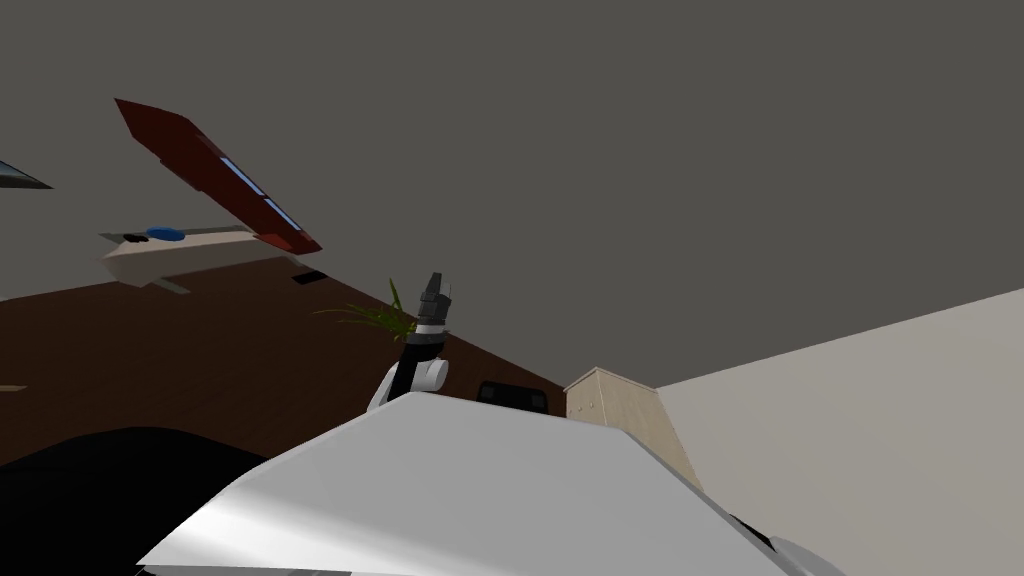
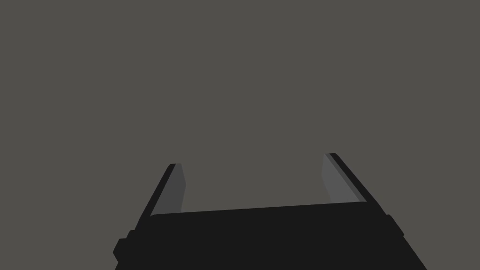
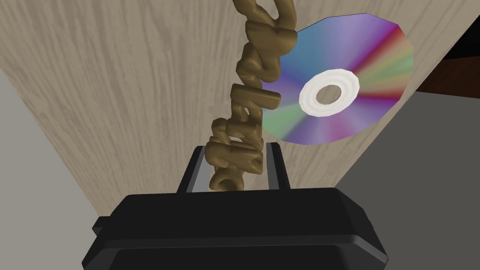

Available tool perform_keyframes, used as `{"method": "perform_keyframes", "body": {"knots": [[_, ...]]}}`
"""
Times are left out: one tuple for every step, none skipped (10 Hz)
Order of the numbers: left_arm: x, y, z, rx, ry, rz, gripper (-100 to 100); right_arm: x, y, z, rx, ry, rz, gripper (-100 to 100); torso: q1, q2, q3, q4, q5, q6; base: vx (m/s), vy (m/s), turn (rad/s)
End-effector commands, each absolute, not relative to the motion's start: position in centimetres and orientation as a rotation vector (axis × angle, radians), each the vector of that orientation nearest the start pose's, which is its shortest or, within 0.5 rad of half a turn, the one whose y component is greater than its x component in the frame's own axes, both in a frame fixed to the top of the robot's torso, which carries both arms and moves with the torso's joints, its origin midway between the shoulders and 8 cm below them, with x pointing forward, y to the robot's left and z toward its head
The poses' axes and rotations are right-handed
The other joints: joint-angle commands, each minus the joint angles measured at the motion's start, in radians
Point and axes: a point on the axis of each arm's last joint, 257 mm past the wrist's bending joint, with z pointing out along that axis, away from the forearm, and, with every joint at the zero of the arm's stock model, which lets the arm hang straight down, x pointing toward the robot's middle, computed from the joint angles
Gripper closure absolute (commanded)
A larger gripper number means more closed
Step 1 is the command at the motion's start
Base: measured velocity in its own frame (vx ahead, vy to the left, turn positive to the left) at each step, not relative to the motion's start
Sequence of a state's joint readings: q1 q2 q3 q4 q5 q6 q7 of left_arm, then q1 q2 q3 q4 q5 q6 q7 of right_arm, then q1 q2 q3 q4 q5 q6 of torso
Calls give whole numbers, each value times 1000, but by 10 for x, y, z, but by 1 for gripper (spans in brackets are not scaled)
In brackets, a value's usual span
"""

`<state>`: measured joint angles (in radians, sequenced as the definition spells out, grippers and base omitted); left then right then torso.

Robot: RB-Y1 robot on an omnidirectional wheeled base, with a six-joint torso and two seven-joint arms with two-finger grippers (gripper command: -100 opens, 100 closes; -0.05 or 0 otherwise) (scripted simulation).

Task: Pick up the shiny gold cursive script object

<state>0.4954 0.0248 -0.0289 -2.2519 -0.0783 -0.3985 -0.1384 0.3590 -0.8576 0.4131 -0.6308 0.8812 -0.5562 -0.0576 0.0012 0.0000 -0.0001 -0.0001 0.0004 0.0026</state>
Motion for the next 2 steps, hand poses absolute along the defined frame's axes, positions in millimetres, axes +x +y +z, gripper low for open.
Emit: {"method": "perform_keyframes", "body": {"knots": [[368,263,-8,-631,800,-1124,0,32,-557,-564,56,2896,50,100,0,0,0,0,0,0,-3,42,-17],[368,263,-8,-631,800,-1124,0,32,-558,-564,56,2897,52,0,-2,0,0,0,-1,-1,-1,9,-1]]}}
